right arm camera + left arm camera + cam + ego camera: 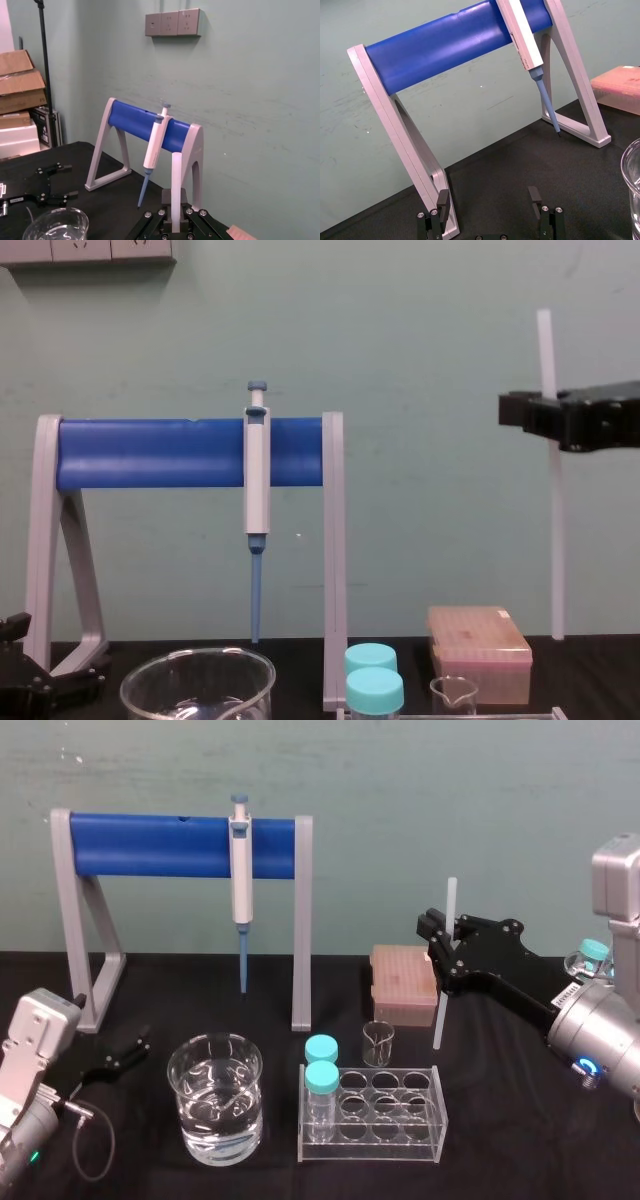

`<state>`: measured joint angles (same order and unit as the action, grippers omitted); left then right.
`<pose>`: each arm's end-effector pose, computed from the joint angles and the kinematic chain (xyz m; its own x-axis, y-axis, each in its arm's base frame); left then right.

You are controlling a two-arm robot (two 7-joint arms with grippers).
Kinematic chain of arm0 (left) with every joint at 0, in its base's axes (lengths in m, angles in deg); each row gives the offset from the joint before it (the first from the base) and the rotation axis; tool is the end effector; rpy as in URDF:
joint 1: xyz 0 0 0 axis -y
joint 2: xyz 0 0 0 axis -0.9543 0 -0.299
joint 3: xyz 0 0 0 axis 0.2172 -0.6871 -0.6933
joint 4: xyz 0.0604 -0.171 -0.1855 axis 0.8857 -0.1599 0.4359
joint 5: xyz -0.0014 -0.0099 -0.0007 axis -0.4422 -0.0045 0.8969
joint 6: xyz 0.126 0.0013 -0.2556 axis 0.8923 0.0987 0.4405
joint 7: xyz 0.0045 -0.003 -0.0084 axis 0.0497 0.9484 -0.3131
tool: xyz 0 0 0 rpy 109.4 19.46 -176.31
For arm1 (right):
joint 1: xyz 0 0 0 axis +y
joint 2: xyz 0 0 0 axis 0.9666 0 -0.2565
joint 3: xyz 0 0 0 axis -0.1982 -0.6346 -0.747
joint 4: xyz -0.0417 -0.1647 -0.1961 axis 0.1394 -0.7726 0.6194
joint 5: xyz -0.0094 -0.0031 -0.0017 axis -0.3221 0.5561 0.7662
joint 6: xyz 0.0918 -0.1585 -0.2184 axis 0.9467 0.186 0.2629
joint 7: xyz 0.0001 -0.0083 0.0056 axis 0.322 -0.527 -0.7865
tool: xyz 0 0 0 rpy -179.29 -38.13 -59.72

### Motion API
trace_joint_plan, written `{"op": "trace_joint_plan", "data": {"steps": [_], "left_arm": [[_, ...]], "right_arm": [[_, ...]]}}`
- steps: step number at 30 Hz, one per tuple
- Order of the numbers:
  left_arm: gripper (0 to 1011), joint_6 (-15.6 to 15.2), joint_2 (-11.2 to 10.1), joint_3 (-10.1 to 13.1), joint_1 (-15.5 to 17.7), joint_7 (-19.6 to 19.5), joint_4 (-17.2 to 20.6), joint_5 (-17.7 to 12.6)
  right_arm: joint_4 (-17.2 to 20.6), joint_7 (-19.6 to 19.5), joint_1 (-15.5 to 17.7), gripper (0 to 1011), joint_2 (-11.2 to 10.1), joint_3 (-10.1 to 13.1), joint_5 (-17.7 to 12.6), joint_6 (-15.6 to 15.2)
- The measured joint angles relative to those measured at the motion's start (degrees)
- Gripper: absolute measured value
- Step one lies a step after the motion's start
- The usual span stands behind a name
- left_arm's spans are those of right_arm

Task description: Pick up the stirring rod with one hand, then place it down.

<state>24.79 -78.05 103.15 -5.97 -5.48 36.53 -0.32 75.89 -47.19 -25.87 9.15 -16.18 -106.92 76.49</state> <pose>0.3305 0.0715 -0.2729 0.2923 0.8802 0.3738 -0.9552 0.2873 0.0704 0.3191 -0.0283 -0.1420 0.6091 -0.7776 0.1560 0.7807 0.6225 0.0548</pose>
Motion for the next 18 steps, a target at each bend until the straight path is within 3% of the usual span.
{"op": "trace_joint_plan", "data": {"steps": [9, 18], "left_arm": [[1005, 0.0, 0.0, 0.0, 0.0, 0.0, 0.0, 0.0], [1005, 0.0, 0.0, 0.0, 0.0, 0.0, 0.0, 0.0]], "right_arm": [[-3.1, 0.6, 1.6, 62, 1.0, 0.4, 0.0, 3.8], [-7.4, 2.4, 0.6, 62, 2.1, -1.1, 0.6, 6.2]]}}
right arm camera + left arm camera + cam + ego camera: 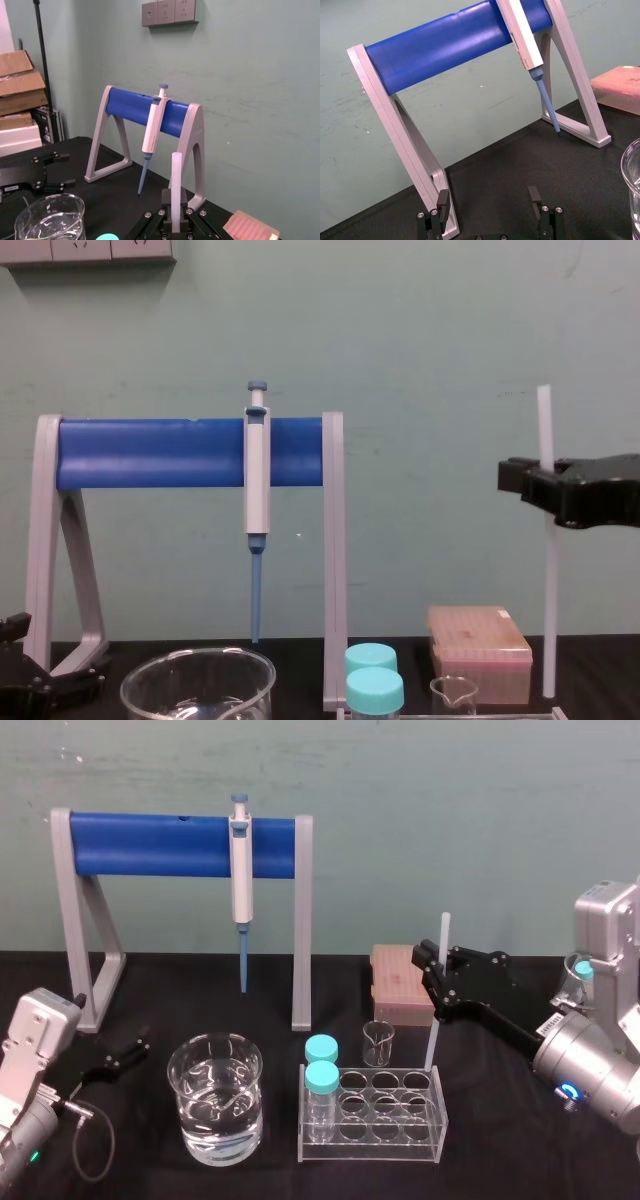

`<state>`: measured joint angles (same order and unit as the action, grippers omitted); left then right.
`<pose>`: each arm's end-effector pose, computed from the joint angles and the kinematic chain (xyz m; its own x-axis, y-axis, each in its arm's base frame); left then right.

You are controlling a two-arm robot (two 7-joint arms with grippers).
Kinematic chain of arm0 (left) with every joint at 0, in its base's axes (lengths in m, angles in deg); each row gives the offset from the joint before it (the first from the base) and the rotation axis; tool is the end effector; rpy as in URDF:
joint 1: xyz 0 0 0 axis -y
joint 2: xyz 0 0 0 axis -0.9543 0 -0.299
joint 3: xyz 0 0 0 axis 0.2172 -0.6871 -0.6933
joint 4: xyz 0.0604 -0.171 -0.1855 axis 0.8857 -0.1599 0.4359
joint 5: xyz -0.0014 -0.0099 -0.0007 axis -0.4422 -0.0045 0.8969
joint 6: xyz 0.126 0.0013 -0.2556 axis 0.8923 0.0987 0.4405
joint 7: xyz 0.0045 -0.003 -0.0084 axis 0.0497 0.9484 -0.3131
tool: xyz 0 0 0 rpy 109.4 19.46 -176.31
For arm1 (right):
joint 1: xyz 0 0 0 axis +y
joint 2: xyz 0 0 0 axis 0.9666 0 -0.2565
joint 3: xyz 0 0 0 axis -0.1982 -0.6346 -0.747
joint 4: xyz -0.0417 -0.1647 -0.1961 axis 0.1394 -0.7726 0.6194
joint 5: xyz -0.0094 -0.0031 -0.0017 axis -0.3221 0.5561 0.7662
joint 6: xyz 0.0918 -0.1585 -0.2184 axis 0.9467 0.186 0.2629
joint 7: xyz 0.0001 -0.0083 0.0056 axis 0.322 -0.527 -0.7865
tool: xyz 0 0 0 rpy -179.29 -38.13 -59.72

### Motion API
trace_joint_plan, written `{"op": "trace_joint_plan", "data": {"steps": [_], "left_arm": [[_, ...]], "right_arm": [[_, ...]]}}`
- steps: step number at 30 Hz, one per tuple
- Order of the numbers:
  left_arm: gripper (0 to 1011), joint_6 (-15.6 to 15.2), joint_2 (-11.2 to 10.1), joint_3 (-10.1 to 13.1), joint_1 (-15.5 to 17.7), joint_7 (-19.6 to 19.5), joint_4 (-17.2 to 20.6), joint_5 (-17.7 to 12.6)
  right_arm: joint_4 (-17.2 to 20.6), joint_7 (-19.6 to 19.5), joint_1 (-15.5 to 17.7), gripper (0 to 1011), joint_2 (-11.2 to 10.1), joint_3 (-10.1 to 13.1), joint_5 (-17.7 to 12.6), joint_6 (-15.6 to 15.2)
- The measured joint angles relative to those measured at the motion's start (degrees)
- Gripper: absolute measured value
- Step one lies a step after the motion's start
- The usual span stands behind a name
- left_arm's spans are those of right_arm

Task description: Pick up the stirring rod with one hand, then place it down.

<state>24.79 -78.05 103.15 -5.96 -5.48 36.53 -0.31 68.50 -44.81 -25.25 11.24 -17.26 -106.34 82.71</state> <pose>0.3306 0.0715 -0.2728 0.2923 0.8803 0.3737 -0.9553 0.2873 0.0702 0.3293 -0.0321 -0.1801 0.6185 -0.7771 0.1166 0.7774 0.6267 0.0535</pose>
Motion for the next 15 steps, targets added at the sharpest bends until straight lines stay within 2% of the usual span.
{"op": "trace_joint_plan", "data": {"steps": [7, 15], "left_arm": [[1005, 0.0, 0.0, 0.0, 0.0, 0.0, 0.0, 0.0], [1005, 0.0, 0.0, 0.0, 0.0, 0.0, 0.0, 0.0]], "right_arm": [[-1.9, 1.0, -1.0, 64, 0.5, -1.0, 0.5, 0.3], [-4.3, 2.0, -1.9, 64, 0.9, -1.5, -0.3, 0.3]]}}
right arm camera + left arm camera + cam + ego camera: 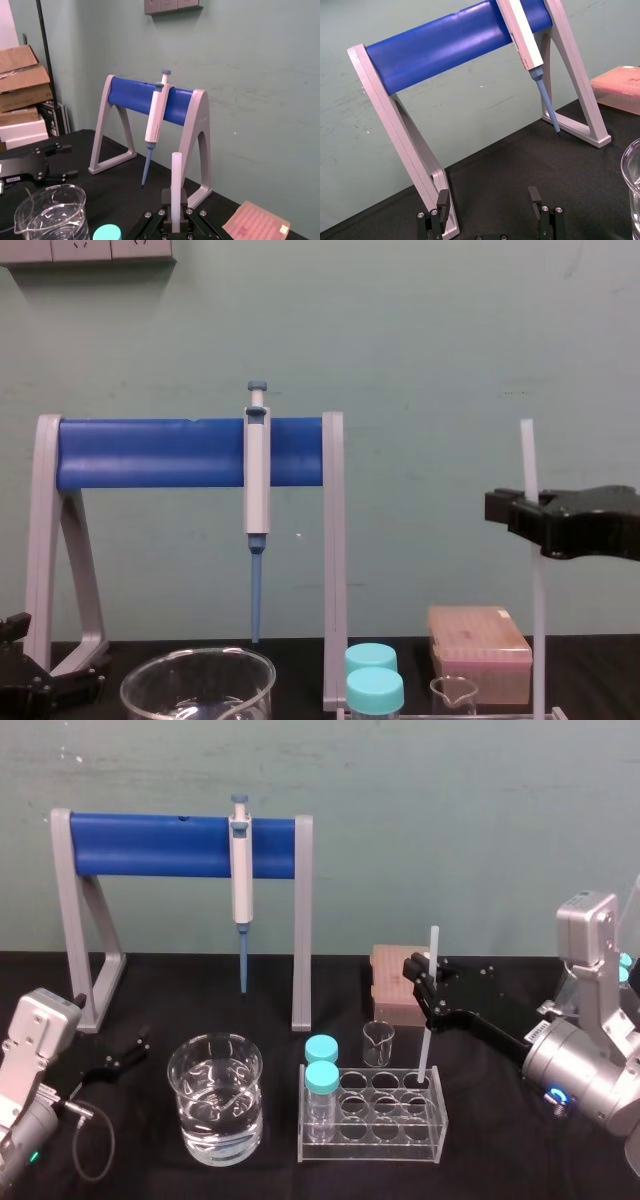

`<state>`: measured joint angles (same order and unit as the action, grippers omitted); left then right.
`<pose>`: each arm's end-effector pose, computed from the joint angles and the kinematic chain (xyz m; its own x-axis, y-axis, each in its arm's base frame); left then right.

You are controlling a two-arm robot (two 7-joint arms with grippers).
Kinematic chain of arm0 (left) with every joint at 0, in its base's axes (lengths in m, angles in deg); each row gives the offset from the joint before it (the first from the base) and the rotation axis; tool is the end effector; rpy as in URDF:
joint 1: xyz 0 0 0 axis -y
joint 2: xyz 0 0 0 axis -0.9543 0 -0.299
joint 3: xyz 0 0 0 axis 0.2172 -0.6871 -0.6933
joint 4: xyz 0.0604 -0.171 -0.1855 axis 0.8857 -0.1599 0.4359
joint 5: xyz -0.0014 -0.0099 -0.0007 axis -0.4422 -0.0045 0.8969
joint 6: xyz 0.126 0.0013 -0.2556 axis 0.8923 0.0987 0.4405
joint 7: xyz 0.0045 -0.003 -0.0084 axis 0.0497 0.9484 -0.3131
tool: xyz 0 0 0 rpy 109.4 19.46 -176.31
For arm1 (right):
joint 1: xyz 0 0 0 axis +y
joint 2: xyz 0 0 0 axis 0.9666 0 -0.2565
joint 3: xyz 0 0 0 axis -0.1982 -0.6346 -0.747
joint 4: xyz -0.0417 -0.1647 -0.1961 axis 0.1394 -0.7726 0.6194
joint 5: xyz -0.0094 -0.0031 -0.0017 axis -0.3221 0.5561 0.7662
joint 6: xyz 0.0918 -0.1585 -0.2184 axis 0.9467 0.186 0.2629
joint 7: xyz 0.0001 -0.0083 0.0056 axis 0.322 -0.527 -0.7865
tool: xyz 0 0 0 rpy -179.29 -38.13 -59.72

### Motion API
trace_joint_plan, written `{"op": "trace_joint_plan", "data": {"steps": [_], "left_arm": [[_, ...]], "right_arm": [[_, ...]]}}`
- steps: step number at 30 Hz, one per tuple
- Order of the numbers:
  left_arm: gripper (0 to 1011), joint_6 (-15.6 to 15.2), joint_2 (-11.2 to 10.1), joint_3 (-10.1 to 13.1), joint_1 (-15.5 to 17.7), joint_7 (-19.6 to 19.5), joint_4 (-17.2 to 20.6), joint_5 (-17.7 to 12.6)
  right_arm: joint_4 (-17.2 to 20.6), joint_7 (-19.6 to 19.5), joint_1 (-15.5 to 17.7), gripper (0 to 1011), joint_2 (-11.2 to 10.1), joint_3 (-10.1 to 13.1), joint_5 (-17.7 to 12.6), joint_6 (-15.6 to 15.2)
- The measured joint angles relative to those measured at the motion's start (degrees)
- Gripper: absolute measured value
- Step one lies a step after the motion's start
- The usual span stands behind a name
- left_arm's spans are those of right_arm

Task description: Pick up the stirring rod with one hand, then place it down.

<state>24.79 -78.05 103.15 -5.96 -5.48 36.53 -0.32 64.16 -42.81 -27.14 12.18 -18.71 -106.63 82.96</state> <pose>0.3306 0.0715 -0.2728 0.2923 0.8802 0.3739 -0.9552 0.2873 0.0702 0.3397 -0.0314 -0.1926 0.6411 -0.7621 0.0900 0.7639 0.6450 0.0207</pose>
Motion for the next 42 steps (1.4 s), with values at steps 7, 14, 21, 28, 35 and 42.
{"op": "trace_joint_plan", "data": {"steps": [7, 14, 21, 28, 35, 42], "left_arm": [[1005, 0.0, 0.0, 0.0, 0.0, 0.0, 0.0, 0.0], [1005, 0.0, 0.0, 0.0, 0.0, 0.0, 0.0, 0.0], [1005, 0.0, 0.0, 0.0, 0.0, 0.0, 0.0, 0.0], [1005, 0.0, 0.0, 0.0, 0.0, 0.0, 0.0, 0.0], [1005, 0.0, 0.0, 0.0, 0.0, 0.0, 0.0, 0.0], [1005, 0.0, 0.0, 0.0, 0.0, 0.0, 0.0, 0.0]], "right_arm": [[-2.1, 1.0, -0.4, 64, 0.4, -0.5, -0.5, 1.2], [-4.6, 2.0, -0.6, 64, 0.9, -0.8, -1.3, 2.6], [-7.4, 2.9, -0.9, 62, 1.1, -1.3, -1.6, 4.0], [-9.9, 3.1, -1.0, 62, 1.6, -1.7, -0.9, 5.9], [-11.7, 3.0, -0.9, 62, 2.4, -1.7, -0.4, 7.2], [-12.3, 3.0, -0.8, 62, 2.9, -1.7, -0.3, 7.4]]}}
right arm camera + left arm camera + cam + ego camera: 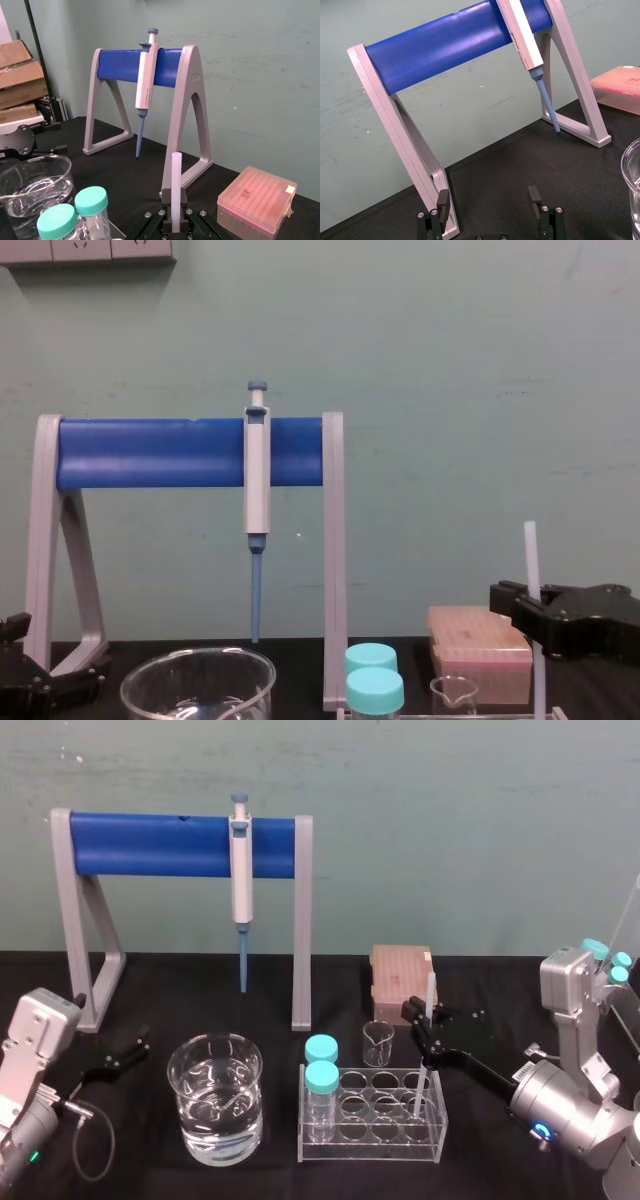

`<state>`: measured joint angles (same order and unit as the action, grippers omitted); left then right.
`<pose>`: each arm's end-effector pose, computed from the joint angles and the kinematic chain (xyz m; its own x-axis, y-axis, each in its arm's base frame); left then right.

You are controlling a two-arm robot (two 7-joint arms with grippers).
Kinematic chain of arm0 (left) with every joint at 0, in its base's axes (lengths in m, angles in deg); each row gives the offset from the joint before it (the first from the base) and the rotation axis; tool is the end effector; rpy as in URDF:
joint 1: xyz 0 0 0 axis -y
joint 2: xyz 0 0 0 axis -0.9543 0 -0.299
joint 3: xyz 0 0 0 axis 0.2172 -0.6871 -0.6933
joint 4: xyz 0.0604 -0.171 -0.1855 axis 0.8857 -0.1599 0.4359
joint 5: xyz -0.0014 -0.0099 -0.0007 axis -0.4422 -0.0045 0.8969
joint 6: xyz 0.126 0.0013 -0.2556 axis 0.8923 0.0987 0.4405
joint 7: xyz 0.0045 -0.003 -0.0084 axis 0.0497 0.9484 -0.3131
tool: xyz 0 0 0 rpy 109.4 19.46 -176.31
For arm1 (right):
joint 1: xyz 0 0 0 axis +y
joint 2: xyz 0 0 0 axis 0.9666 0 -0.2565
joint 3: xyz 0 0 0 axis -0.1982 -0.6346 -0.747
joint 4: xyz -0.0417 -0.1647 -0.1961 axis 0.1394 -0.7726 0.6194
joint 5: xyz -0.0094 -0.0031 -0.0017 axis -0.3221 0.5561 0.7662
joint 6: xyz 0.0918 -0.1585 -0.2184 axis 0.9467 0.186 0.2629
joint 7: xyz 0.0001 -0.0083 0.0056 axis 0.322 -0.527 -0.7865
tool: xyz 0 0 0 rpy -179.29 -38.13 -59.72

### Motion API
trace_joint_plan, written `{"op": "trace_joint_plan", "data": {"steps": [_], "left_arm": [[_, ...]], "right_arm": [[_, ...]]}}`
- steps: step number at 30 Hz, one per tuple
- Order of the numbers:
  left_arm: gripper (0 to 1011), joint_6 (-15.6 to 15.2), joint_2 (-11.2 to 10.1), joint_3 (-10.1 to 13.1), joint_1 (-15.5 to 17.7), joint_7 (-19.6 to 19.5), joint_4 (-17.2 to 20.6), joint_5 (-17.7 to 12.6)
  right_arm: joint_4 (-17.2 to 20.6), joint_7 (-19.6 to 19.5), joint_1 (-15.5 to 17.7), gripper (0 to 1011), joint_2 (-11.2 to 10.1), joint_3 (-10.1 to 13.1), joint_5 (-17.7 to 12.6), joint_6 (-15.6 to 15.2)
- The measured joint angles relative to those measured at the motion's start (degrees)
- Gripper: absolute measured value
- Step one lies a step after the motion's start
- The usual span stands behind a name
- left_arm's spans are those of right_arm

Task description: Pick up the stirring rod with one hand, then place it down.

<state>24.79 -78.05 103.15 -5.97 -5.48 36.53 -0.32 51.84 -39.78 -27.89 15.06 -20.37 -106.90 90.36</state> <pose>0.3305 0.0715 -0.2729 0.2923 0.8802 0.3738 -0.9552 0.2873 0.0704 0.3498 -0.0378 -0.2485 0.6403 -0.7677 0.0238 0.7680 0.6404 -0.0052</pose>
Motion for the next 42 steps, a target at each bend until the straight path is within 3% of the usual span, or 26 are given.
{"op": "trace_joint_plan", "data": {"steps": [14, 33, 42], "left_arm": [[1005, 0.0, 0.0, 0.0, 0.0, 0.0, 0.0, 0.0], [1005, 0.0, 0.0, 0.0, 0.0, 0.0, 0.0, 0.0], [1005, 0.0, 0.0, 0.0, 0.0, 0.0, 0.0, 0.0]], "right_arm": [[-0.2, 0.0, 0.3, 86, 0.4, 0.0, 0.4, -0.2], [1.1, -0.2, 0.7, 676, 0.3, 0.6, 0.4, -0.7], [7.0, -2.8, 2.8, 944, -0.7, 2.5, 0.3, -1.6]]}}
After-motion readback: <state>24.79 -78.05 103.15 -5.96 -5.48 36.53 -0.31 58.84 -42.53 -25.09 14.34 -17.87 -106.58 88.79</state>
